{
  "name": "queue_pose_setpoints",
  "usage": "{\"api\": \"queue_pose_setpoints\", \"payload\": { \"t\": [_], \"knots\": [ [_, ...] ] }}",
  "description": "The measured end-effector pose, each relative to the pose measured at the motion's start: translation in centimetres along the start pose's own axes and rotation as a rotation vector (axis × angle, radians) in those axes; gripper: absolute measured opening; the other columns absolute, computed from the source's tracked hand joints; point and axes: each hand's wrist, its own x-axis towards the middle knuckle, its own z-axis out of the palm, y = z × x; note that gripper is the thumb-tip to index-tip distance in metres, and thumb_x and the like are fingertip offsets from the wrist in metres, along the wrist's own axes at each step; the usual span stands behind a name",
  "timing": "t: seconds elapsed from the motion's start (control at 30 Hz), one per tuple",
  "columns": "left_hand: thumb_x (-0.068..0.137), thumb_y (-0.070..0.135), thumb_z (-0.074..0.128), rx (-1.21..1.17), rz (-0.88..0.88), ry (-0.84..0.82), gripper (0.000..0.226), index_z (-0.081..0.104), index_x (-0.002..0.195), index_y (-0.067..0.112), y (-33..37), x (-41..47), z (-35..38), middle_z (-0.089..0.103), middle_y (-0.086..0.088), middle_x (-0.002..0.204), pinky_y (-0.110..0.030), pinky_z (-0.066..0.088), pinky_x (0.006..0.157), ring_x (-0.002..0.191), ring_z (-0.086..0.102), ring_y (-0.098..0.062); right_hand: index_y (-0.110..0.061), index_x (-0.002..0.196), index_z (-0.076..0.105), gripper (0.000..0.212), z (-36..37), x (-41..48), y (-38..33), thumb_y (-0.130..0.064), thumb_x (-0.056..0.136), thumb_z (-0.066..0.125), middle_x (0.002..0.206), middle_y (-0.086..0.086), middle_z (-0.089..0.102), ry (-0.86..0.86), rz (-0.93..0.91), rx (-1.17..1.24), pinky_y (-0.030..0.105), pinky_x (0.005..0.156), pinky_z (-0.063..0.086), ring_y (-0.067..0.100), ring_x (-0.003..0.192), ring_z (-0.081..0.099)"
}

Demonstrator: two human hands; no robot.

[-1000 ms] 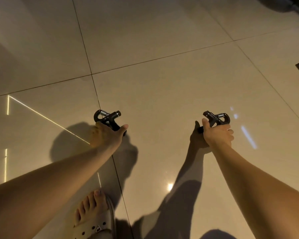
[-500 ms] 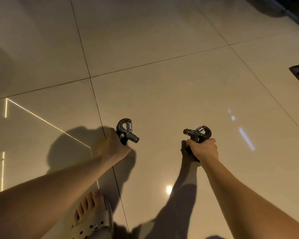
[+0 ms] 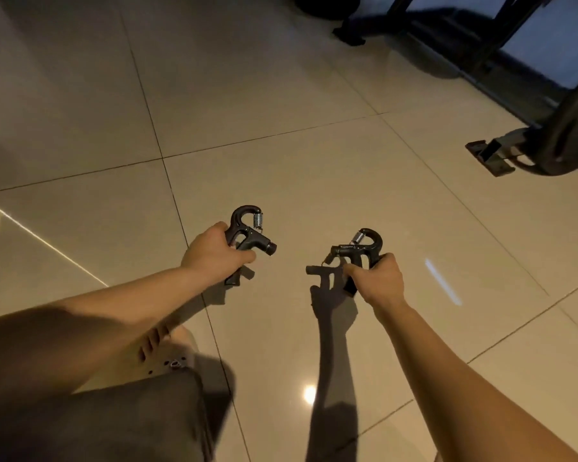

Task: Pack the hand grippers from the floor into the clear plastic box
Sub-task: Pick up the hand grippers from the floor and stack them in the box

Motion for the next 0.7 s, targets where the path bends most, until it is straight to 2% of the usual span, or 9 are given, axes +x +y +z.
{"api": "queue_pose_setpoints", "payload": {
  "t": [0.2,0.27,0.37,0.47,0.6,0.7],
  "knots": [
    [0.068,0.038,0.079,-0.031,0.155,-0.036,0.043,0.06,0.099,0.015,4.5,-9.0,-3.7,0.069,-0.012,0.094,-0.048,0.057,0.079,0.086,0.069,-0.029,-0.011,0.108,0.049,0.046,-6.8,-7.6,-0.7,-0.032,0.077,0.076,0.084,0.004,0.058,0.051,-0.138,0.067,0.039,0.06,0.049,0.018,0.068,0.055],
    [0.072,0.034,0.079,-0.016,0.229,-0.04,0.039,0.061,0.102,0.015,6.1,-12.3,-5.0,0.067,-0.01,0.095,-0.047,0.055,0.079,0.087,0.066,-0.028,-0.011,0.108,0.049,0.045,-9.0,-10.4,-1.1,-0.032,0.077,0.075,0.084,0.004,0.057,0.071,-0.188,0.087,0.039,0.059,0.048,0.018,0.067,0.053],
    [0.075,0.03,0.078,-0.026,0.32,-0.035,0.033,0.06,0.098,0.016,8.3,-17.5,-6.7,0.056,-0.002,0.082,-0.038,0.048,0.067,0.074,0.057,-0.022,-0.01,0.106,0.049,0.046,-12.5,-14.7,-1.4,-0.032,0.075,0.075,0.084,0.004,0.056,0.108,-0.245,0.123,0.038,0.057,0.045,0.018,0.066,0.051],
    [0.076,0.027,0.078,-0.05,0.376,-0.017,0.028,0.058,0.094,0.018,10.1,-23.0,-8.1,0.052,0.001,0.079,-0.032,0.042,0.063,0.069,0.052,-0.017,-0.012,0.104,0.049,0.048,-16.2,-19.1,-1.4,-0.035,0.071,0.076,0.087,0.006,0.057,0.137,-0.286,0.165,0.04,0.059,0.048,0.019,0.067,0.051],
    [0.075,0.026,0.079,-0.083,0.455,0.006,0.026,0.055,0.086,0.022,12.1,-30.9,-9.5,0.052,0.001,0.078,-0.032,0.043,0.063,0.068,0.052,-0.018,-0.015,0.1,0.05,0.049,-21.9,-25.3,-0.8,-0.038,0.066,0.077,0.09,0.013,0.063,0.153,-0.344,0.227,0.041,0.058,0.049,0.023,0.068,0.054],
    [0.074,0.027,0.08,-0.074,0.504,0.025,0.029,0.058,0.091,0.018,13.2,-37.5,-10.4,0.057,-0.002,0.081,-0.033,0.046,0.064,0.07,0.055,-0.018,-0.017,0.1,0.051,0.05,-26.2,-30.3,0.1,-0.039,0.063,0.078,0.096,0.018,0.064,0.139,-0.4,0.285,0.041,0.058,0.047,0.024,0.07,0.052]
  ]
}}
